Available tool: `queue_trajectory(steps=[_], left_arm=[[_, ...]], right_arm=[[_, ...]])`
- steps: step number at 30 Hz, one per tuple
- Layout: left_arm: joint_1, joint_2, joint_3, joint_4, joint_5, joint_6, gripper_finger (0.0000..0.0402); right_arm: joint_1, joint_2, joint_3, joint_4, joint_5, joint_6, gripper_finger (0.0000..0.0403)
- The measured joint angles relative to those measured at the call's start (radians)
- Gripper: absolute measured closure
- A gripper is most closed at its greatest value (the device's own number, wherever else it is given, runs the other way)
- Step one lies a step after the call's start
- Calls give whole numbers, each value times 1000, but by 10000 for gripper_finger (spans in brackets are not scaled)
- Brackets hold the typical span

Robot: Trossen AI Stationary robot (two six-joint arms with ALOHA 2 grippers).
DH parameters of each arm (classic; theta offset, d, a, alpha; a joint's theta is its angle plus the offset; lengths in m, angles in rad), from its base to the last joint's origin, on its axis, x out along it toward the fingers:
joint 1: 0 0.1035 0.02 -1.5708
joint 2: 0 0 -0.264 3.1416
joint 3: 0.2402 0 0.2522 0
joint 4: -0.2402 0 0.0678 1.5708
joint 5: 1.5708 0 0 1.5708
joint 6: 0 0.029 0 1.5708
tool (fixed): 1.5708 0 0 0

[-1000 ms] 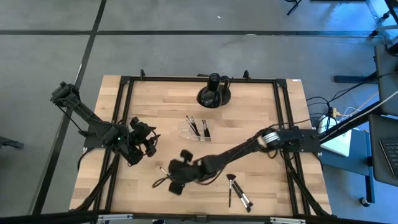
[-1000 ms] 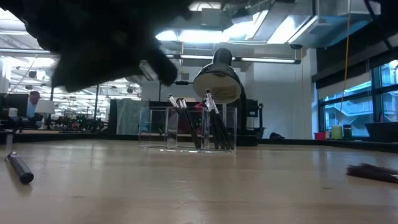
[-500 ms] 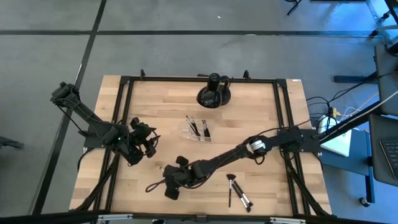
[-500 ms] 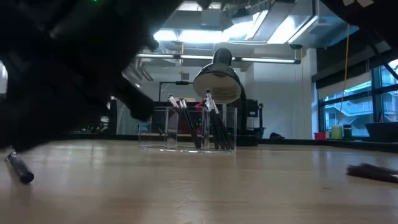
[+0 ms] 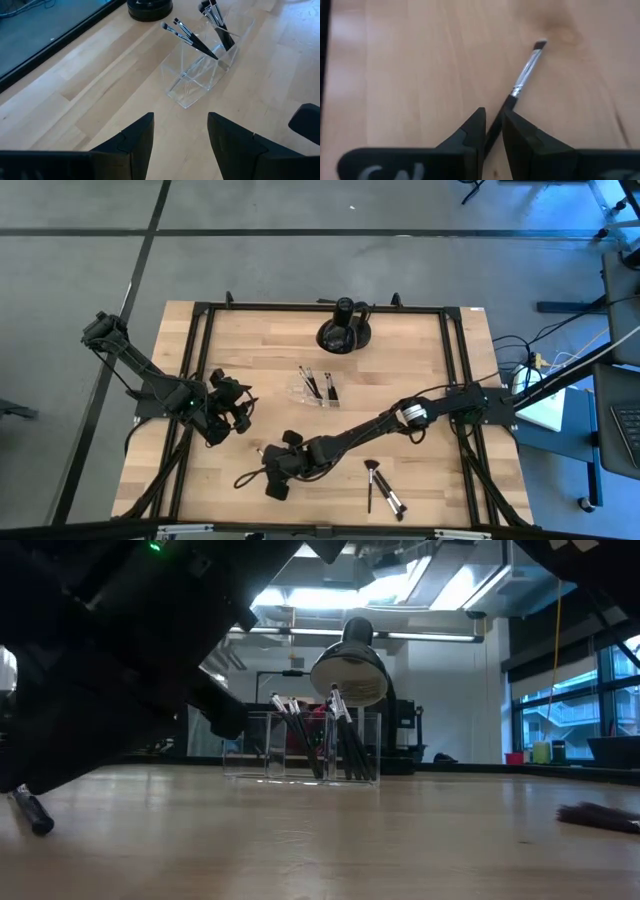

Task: Pick & Place Makeup Supplies
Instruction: Put the makeup brush into the transparent organizer

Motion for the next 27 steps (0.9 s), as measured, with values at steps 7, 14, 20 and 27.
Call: queue_trajectory(steps=[7,14,20,27], left_arm=[[0,0,0,5,0,-3,222],[0,0,0,7,0,-2,222],[0,0,0,6,-1,-1,222],[0,0,0,7,-5,-2,222]], right_arm=[[-1,0,0,0,-17,-46,327],[-3,0,0,0,62,-55,235],[-9,0,-1,27,17,-6,206],[-10,29,0,30,17,60,234]])
